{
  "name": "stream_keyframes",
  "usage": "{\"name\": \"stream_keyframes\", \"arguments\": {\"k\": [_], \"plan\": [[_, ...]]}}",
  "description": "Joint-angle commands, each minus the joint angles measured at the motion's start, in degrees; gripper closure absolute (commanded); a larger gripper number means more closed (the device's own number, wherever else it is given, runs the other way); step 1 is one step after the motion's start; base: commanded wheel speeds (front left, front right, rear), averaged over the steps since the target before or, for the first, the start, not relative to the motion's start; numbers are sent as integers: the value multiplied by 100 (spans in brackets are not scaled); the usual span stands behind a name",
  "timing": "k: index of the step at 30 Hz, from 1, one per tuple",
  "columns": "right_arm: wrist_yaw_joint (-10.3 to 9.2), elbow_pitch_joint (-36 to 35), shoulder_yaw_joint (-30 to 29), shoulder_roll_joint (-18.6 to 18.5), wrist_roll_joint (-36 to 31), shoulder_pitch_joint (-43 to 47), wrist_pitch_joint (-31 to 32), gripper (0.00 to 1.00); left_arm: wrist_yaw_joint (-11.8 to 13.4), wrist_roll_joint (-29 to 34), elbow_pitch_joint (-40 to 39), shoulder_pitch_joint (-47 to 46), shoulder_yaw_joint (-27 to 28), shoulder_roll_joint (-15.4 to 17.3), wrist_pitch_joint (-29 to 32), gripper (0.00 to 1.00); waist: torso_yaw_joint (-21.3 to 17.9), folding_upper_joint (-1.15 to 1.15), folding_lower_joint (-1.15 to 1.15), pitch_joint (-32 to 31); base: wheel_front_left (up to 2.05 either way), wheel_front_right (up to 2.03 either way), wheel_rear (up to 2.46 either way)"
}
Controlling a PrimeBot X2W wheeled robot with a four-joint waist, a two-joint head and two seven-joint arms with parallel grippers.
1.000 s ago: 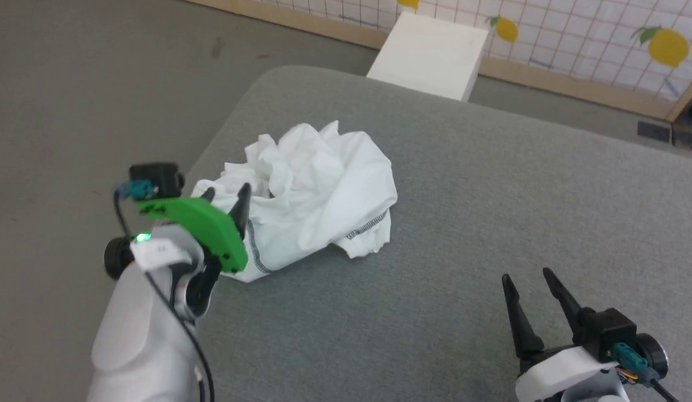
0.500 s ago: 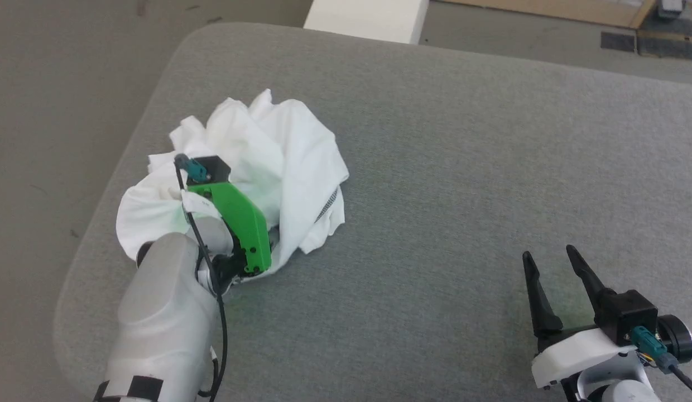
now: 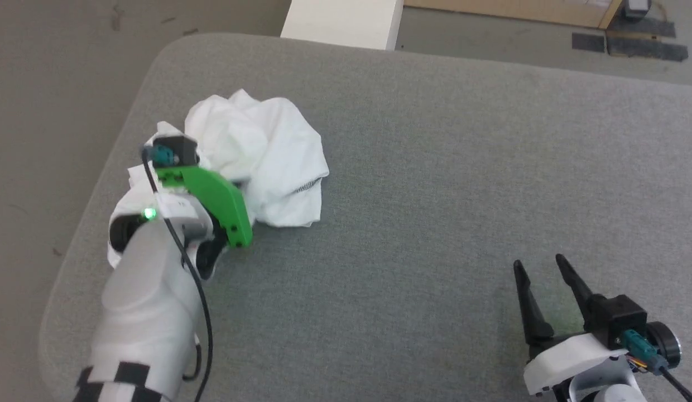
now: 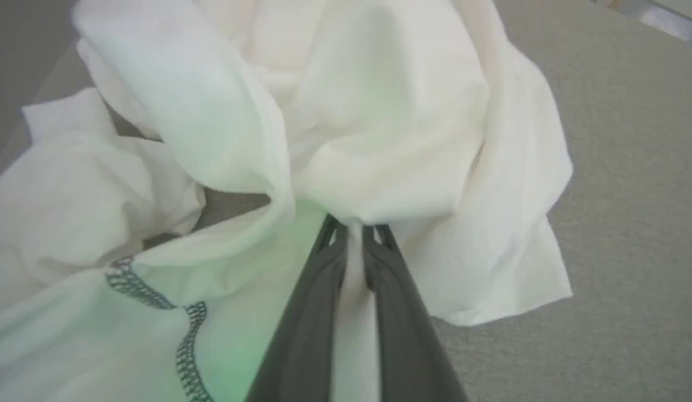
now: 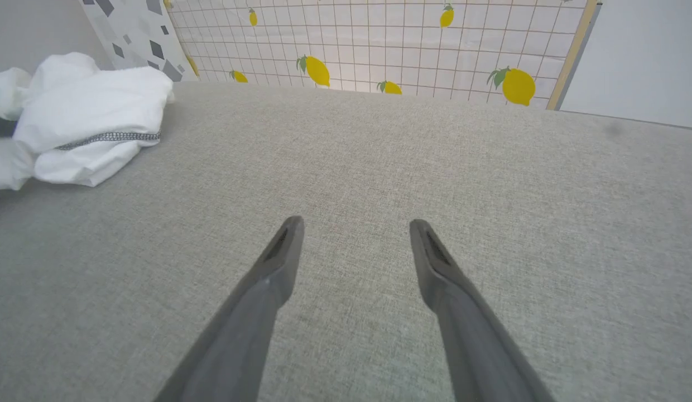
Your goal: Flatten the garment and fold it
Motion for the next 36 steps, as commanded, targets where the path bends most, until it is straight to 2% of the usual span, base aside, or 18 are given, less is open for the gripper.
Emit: {"name": "stream_keyframes", "arguments": {"k": [1,6,14,19,24,29,36], "plan": [[-9,53,41,-5,73,-38,-66,0,-81,47,-126,-331,-25,75,-165,100,-35,0,-1,-214,0,0,0],[-9,250,146,-5,252,-100,-170,0,-290,114,-505,-1052,-215,243,-430,100,-337,0,-1,-547,0,0,0],[-9,537,192,-5,432,-142,-304,0,-404,21,-1159,-2373,-756,431,-286,100,-1141,0,-1,-884,0,0,0],[-9,636,107,-5,500,-194,-360,0,-410,-246,-1398,-3107,-1058,349,-355,100,-1611,0,-1,-882,0,0,0],[-9,711,88,-5,517,-238,-392,0,-410,-356,-1395,-3575,-1152,194,-832,100,-2016,0,-1,-838,0,0,0],[-9,750,53,-5,518,-259,-406,0,-406,-530,-1085,-3432,-1251,-77,-884,100,-2258,0,-1,-777,0,0,0],[-9,764,-10,-5,504,-249,-413,0,-407,-1037,-489,-2097,-1712,-400,-340,100,-2308,0,-1,-724,0,0,0]]}}
